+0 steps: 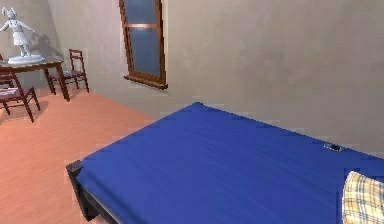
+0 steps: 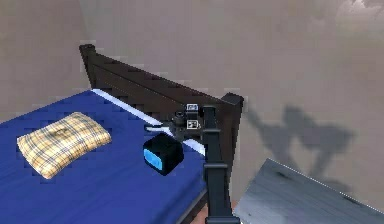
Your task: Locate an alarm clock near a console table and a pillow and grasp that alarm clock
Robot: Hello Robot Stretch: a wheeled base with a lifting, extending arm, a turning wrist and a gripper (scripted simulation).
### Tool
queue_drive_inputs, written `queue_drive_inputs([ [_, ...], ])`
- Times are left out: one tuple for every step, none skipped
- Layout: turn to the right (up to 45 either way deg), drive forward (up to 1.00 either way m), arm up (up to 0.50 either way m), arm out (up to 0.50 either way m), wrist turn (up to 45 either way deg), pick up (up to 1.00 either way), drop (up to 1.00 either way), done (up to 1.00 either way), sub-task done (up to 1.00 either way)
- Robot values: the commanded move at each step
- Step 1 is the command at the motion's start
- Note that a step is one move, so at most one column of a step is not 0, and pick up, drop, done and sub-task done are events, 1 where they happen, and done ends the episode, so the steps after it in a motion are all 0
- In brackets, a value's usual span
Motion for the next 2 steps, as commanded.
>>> queue_drive_inputs([
  [0.0,0.0,-0.3,0.0,0.0,0.0,0.0,0.0,0.0],
  [0.0,0.0,0.0,0.0,0.0,1.0,0.0,0.0,0.0],
])
